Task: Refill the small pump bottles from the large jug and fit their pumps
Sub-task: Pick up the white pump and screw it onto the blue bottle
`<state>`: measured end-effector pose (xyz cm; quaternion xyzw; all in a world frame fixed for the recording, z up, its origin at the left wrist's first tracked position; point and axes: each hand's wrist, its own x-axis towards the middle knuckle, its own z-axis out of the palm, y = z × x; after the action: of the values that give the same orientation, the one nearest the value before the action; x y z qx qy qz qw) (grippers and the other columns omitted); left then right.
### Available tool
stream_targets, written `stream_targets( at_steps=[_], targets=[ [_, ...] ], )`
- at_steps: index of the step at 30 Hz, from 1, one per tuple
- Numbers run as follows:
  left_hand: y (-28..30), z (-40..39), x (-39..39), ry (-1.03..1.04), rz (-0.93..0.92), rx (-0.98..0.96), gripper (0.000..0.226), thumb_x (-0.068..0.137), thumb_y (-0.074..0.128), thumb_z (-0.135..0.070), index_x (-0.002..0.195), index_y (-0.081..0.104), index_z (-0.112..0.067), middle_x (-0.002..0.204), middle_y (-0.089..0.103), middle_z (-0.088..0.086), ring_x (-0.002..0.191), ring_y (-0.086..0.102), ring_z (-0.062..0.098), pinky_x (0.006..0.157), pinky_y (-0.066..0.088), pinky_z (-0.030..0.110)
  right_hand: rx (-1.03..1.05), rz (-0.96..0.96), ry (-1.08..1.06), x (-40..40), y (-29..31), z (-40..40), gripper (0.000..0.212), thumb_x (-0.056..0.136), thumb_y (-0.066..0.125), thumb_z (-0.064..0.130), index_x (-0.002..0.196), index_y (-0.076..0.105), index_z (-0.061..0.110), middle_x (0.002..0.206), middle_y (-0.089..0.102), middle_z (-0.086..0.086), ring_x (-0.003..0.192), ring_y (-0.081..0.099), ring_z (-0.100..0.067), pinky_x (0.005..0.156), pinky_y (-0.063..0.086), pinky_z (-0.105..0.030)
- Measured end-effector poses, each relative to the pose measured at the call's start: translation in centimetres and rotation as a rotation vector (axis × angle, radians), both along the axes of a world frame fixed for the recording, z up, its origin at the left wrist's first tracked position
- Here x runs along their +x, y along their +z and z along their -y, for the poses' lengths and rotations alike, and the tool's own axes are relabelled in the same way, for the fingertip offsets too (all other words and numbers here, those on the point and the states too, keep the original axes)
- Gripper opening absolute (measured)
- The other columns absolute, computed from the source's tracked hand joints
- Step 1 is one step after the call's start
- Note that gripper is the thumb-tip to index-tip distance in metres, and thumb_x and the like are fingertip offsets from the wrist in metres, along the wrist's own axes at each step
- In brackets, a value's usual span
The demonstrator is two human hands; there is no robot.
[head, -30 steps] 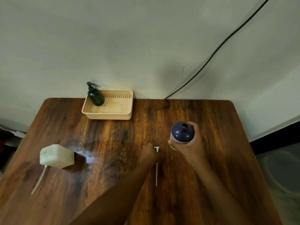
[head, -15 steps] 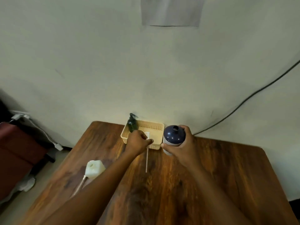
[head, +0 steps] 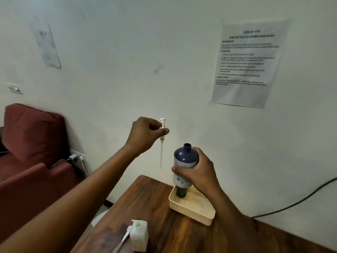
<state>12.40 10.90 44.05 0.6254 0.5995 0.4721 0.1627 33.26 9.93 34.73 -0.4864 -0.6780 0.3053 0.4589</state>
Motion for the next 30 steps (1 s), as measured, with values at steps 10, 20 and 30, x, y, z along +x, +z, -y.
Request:
stream_targets(
  at_steps=[10, 20, 30],
  targets=[
    [12.1, 3.1, 1.6, -0.074, 0.063, 0.263, 0.027, 0.084, 0.088, -0.031, 0.087, 0.080, -0.005, 0.084, 0.077, 0.020, 0.078, 0.073, 0.037, 0.084, 0.061, 0.057, 0.031, 0.026, 0.045, -1.5, 4.0, 1.5, 0.068, 0.057, 0.093, 0.046, 0.112, 0.052, 0.041, 0.101, 0.058, 0.030, 0.089, 0.059, 0.004, 0.059, 0.045, -0.003],
    [12.1, 2.6, 3.3, -0.132, 0.107, 0.285, 0.026, 0.086, 0.086, -0.028, 0.084, 0.080, -0.003, 0.081, 0.076, 0.021, 0.068, 0.064, 0.023, 0.080, 0.060, 0.061, 0.054, 0.070, 0.042, -1.0, 4.8, 1.9, 0.072, 0.061, 0.091, 0.046, 0.120, 0.052, 0.036, 0.109, 0.060, 0.021, 0.097, 0.061, -0.009, 0.079, 0.053, -0.018],
    [11.5, 2.5, 4.6, -0.165, 0.072, 0.285, 0.035, 0.089, 0.084, -0.028, 0.090, 0.076, 0.006, 0.090, 0.069, 0.035, 0.069, 0.057, 0.026, 0.072, 0.057, 0.046, 0.053, 0.092, 0.027, -0.3, 4.8, 2.1, 0.074, 0.062, 0.090, 0.048, 0.124, 0.051, 0.034, 0.114, 0.060, 0.018, 0.100, 0.061, -0.011, 0.080, 0.049, -0.016]
  ],
)
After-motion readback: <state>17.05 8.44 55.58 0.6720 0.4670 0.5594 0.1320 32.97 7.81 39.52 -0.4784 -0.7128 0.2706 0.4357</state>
